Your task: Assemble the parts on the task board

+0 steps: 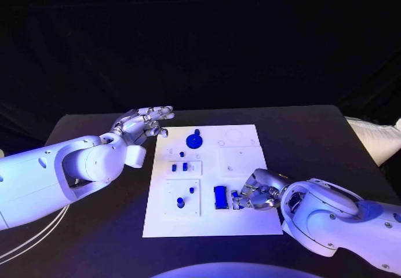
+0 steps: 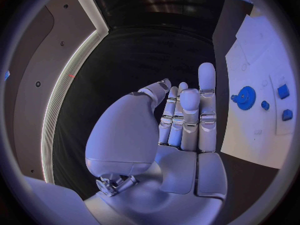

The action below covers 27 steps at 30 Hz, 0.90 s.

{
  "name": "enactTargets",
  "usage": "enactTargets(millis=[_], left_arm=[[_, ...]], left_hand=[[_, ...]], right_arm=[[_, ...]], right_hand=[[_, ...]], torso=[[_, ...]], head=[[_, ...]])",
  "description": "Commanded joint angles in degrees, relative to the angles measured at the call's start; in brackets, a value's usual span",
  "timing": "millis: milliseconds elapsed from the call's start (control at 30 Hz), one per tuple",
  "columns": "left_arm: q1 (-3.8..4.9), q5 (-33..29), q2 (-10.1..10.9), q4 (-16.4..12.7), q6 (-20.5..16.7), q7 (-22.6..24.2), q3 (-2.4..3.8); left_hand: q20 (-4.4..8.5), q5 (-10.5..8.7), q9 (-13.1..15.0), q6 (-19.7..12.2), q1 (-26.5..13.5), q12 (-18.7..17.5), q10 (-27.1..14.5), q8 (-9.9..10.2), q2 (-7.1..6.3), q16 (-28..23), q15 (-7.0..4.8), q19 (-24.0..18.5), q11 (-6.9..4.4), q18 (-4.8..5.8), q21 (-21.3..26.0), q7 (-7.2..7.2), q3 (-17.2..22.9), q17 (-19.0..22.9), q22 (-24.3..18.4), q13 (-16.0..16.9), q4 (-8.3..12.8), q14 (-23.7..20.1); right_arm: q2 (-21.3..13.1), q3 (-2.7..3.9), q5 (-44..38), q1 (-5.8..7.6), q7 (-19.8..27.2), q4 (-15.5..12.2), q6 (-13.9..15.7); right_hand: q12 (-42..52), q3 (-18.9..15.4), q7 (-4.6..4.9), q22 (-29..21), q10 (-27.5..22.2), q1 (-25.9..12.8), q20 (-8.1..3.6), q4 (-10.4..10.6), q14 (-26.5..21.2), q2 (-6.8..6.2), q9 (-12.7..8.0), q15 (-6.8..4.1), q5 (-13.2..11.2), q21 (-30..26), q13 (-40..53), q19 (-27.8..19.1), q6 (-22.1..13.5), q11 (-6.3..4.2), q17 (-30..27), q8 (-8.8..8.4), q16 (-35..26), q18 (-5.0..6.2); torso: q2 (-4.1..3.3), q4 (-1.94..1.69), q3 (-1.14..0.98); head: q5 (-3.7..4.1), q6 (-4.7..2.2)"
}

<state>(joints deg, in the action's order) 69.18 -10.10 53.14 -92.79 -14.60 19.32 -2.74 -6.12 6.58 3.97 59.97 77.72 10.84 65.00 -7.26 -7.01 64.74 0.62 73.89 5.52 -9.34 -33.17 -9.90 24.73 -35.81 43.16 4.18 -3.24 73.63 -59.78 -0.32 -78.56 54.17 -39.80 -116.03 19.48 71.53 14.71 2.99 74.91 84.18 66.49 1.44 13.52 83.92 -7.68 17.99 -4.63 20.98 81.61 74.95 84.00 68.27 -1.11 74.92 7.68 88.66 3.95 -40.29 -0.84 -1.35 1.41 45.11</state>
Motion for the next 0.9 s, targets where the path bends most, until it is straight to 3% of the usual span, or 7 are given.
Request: enactTargets(millis=[33, 467, 900], left_arm=[[0.02, 0.1, -0.1, -0.2, 1.1, 0.2, 0.03], [0.02, 0.1, 0.0, -0.3, 1.1, 0.1, 0.03], [0.03, 0.1, 0.0, -0.3, 1.2, 0.0, 0.03]], left_hand=[[-0.1, 0.33, -0.1, -0.3, 0.5, 0.3, -0.4, -0.2, 0.16, 0.0, 0.04, 0.1, 0.13, -1.08, 0.3, 0.05, -0.1, 0.1, -0.1, -0.1, 0.2, -0.5], [-0.1, 0.32, -0.1, -0.2, 0.4, 0.3, -0.4, -0.2, 0.18, 0.0, 0.04, 0.1, 0.13, -1.08, 0.3, 0.05, -0.1, 0.2, -0.1, -0.1, 0.2, -0.6], [-0.1, 0.32, -0.1, -0.2, 0.4, 0.3, -0.4, -0.2, 0.18, 0.0, 0.04, 0.1, 0.13, -1.08, 0.3, 0.05, -0.1, 0.2, -0.1, -0.1, 0.2, -0.6]], right_arm=[[0.4, 0.0, 0.9, -0.03, -3.7, 0.3, -1.3], [1.6, 0.0, 0.7, -0.03, -4.1, 1.6, -4.0], [2.3, 0.0, -0.3, -0.03, -4.1, 2.1, -4.4]], right_hand=[[0.1, -0.5, 0.06, 2.4, 1.0, -0.3, -0.56, 0.0, 5.7, 0.17, 0.1, -0.47, 0.4, 0.1, 5.4, 1.5, 0.1, -0.25, 13.6, 0.36, 0.3, -1.11], [-0.2, -2.3, 0.1, 2.4, 0.9, -0.7, -0.58, 0.4, 5.7, 0.6, 0.3, -0.46, 0.6, 0.1, 5.3, 1.5, 0.0, -0.23, 13.5, 0.32, 0.2, -1.11], [-0.5, -5.4, 0.08, 2.5, 0.9, -1.5, -0.57, 1.5, 5.7, 1.12, 0.8, -0.45, 1.4, 0.1, 5.3, 1.6, 0.0, -0.23, 13.5, 0.32, 0.2, -1.12]], torso=[[0.0, -0.04, 0.01], [-0.03, 0.01, -0.04], [-0.02, 0.03, -0.04]], head=[[-0.02, 0.01], [-0.2, 0.04], [-0.32, 0.06]])
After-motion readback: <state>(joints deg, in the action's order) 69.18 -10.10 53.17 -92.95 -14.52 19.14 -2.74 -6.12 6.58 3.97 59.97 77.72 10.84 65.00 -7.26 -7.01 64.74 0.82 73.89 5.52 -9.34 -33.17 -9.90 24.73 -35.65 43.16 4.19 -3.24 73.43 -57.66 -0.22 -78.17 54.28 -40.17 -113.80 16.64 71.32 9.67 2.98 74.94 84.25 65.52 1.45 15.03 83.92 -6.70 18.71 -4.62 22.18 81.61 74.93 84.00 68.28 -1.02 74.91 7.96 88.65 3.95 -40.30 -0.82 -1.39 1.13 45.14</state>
